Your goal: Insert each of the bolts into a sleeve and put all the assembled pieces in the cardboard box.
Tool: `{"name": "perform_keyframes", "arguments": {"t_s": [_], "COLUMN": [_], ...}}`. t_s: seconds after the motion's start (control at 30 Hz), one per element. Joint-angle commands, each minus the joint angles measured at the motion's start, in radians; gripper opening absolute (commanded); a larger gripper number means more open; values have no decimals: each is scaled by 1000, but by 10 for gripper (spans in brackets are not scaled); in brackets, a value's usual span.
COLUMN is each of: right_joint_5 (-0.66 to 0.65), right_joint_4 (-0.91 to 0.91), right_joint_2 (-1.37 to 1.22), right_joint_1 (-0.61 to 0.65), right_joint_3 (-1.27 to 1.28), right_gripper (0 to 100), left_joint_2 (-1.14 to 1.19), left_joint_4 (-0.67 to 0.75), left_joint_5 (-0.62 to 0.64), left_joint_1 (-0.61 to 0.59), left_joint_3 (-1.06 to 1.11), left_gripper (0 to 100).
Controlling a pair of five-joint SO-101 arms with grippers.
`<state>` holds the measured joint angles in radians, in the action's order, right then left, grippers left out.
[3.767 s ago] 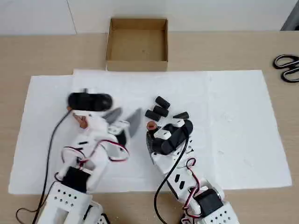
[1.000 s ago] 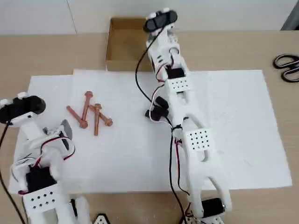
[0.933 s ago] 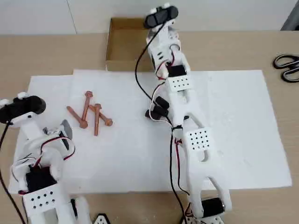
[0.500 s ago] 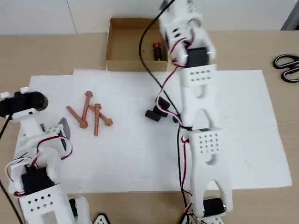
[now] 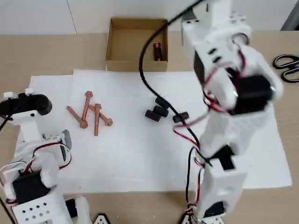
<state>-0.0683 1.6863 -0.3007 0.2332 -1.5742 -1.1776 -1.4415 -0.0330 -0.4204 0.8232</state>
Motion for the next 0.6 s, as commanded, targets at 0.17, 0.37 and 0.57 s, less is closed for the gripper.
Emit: {"name": "perform_keyframes", "arguments": {"t_s": [0.17,0.37,0.57], "right_joint_5": [17,18,15], "right_joint_4": [-1,-51,-180], "right_joint_2": [562,921,1199], "right_joint_1": [-7,-13,-19], "right_joint_3": [747,1300,1854], "right_gripper": [136,136,136], "left_joint_2": [-17,-17,-17], "left_joint_4": [-107,-126,-126], "left_joint_5": [-26,-26,-26], "left_joint_1": [0,-2,-2], "left_joint_3": [-186,-223,-223], "left_gripper": [195,193,193]}}
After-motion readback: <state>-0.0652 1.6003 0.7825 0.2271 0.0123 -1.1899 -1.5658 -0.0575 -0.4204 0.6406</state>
